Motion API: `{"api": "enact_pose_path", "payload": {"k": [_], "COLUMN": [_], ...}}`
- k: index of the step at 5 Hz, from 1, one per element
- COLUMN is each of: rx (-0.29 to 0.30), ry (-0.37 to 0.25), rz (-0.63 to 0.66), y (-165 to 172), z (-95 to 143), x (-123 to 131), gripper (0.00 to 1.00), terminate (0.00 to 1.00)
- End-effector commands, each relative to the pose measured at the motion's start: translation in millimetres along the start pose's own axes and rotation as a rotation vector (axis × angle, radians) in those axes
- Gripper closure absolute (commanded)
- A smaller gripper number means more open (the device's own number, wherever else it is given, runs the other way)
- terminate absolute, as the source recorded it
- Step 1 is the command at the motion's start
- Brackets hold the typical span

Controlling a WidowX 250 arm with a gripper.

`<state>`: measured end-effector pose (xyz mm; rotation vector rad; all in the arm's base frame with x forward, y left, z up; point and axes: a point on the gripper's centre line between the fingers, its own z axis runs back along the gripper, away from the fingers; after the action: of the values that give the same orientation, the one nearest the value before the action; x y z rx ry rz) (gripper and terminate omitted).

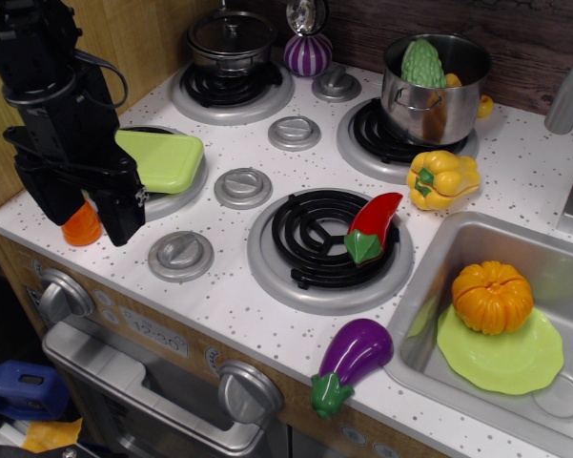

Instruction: Put carrot on cutting board

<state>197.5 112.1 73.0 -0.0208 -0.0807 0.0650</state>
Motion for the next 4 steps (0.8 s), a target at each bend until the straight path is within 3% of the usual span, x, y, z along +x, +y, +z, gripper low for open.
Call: {"api": "enact_pose_path", "payload": {"k": [1, 4], "rx": [0.0, 0.041], "ry": [0.0, 0.004], "rz": [0.0, 0.023], "y": [0.0, 73.5], "z": [0.0, 9.7], "x": [0.0, 13.0], "gripper": [0.0, 0.0], "terminate": [0.0, 0.0]}}
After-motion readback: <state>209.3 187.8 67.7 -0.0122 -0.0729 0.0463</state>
